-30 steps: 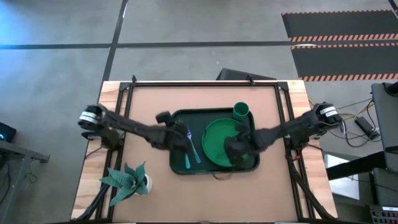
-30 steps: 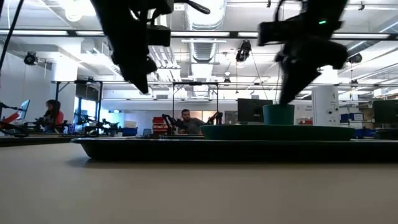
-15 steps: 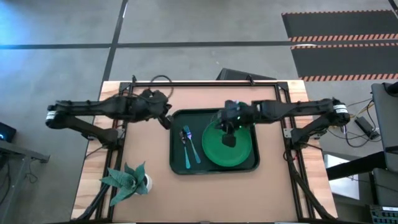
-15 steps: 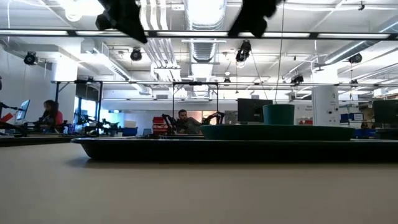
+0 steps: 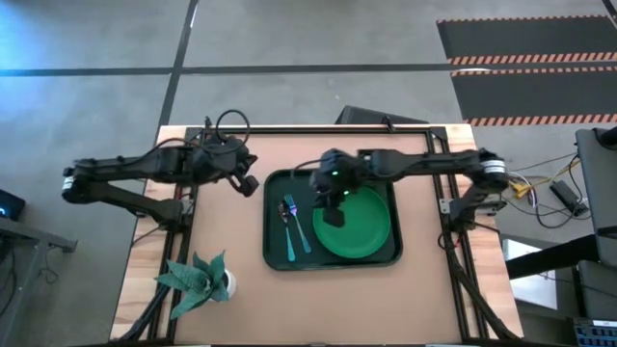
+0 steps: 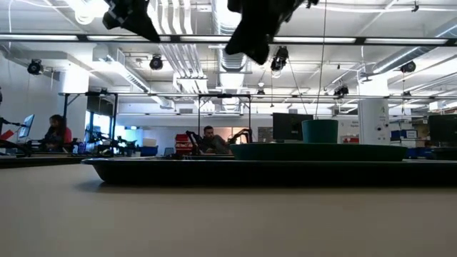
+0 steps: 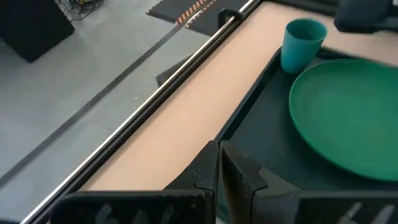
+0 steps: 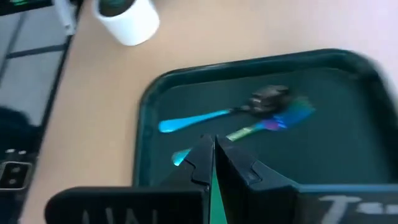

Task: Pick and place plate/cup/fork/spoon on tray
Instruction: Adjust the green plate on the dark green tray

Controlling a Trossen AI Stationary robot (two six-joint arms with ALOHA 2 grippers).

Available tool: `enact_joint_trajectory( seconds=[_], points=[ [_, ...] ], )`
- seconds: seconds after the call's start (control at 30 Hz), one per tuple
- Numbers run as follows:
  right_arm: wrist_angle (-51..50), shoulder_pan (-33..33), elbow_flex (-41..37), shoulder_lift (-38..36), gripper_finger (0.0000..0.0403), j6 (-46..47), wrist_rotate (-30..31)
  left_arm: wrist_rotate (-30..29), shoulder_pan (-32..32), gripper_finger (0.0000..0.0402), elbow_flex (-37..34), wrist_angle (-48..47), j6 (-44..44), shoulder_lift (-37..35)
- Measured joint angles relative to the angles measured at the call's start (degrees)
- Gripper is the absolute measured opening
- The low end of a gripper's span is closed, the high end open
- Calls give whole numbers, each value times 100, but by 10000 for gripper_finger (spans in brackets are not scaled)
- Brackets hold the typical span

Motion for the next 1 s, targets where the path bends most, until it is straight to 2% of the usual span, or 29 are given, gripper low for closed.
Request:
enact_joint_trajectory(
  seconds=[0.17,0.4,0.57,0.77,1.0],
  points=[
    [-1,-2,603,919,8,-45,-516,-20,15,0,-14,-384,4,-221],
    [-187,-79,1488,1798,8,-455,-570,-23,13,0,-287,-409,-54,-558],
    [-790,-264,2085,2346,8,-633,-538,-25,13,0,-474,-410,-188,-724],
    [-1757,-216,2707,2895,8,-1029,-555,-25,13,0,-707,-406,-213,-897],
    [-1918,-109,2902,3157,8,-1127,-812,-25,13,0,-741,-404,-353,-913]
  ],
)
